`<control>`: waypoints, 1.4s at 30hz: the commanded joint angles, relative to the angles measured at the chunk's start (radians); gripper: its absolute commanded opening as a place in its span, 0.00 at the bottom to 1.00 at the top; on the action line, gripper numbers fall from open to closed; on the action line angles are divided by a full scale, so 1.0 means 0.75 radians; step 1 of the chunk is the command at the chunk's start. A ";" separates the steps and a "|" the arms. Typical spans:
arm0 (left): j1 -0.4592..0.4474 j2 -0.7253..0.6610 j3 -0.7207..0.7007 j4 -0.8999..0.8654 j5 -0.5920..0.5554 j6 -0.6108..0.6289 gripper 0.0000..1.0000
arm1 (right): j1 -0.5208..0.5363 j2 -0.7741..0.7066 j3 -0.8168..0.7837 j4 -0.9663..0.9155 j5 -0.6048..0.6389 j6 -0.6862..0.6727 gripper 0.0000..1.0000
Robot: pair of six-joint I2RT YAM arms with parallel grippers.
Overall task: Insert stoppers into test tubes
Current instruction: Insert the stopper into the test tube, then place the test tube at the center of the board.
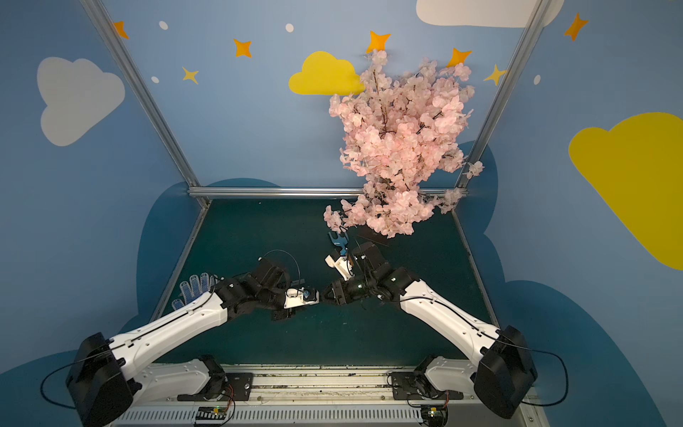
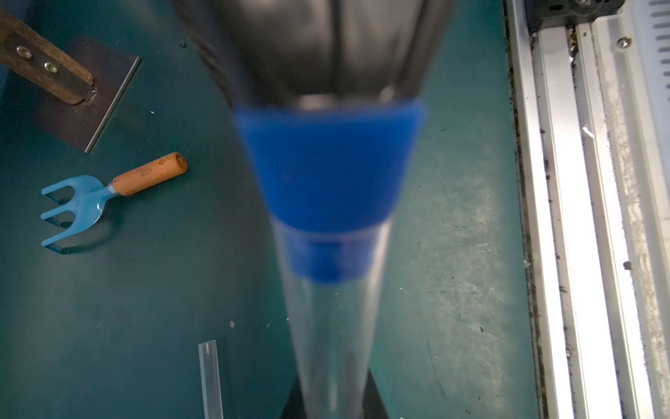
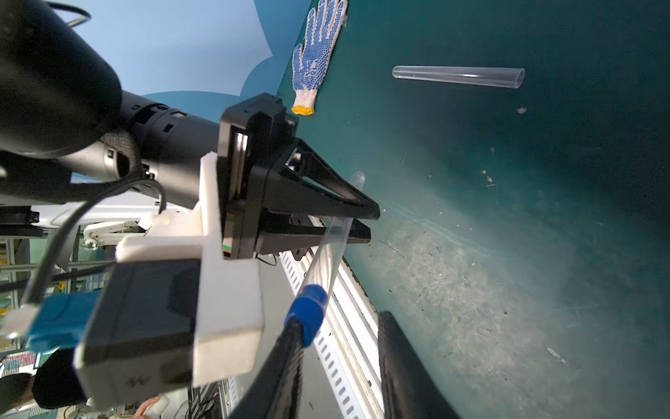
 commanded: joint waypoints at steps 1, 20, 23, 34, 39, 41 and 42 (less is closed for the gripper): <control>-0.002 0.009 0.046 0.052 -0.061 -0.003 0.02 | -0.008 -0.031 -0.013 -0.056 -0.025 0.009 0.36; 0.177 0.151 0.114 -0.111 -0.250 0.039 0.02 | -0.192 -0.348 -0.179 -0.079 0.212 0.047 0.35; 0.261 0.285 0.218 -0.177 -0.251 0.074 0.02 | -0.196 -0.398 -0.188 -0.089 0.253 0.024 0.35; 0.478 0.796 0.613 -0.355 -0.364 0.281 0.02 | -0.202 -0.566 -0.230 -0.162 0.294 -0.030 0.35; 0.536 0.972 0.757 -0.393 -0.318 0.314 0.03 | -0.202 -0.606 -0.253 -0.168 0.298 -0.024 0.35; 0.554 1.015 0.798 -0.407 -0.287 0.327 0.05 | -0.203 -0.616 -0.249 -0.183 0.303 -0.026 0.35; 0.560 1.037 0.820 -0.426 -0.272 0.337 0.06 | -0.202 -0.622 -0.247 -0.189 0.305 -0.029 0.35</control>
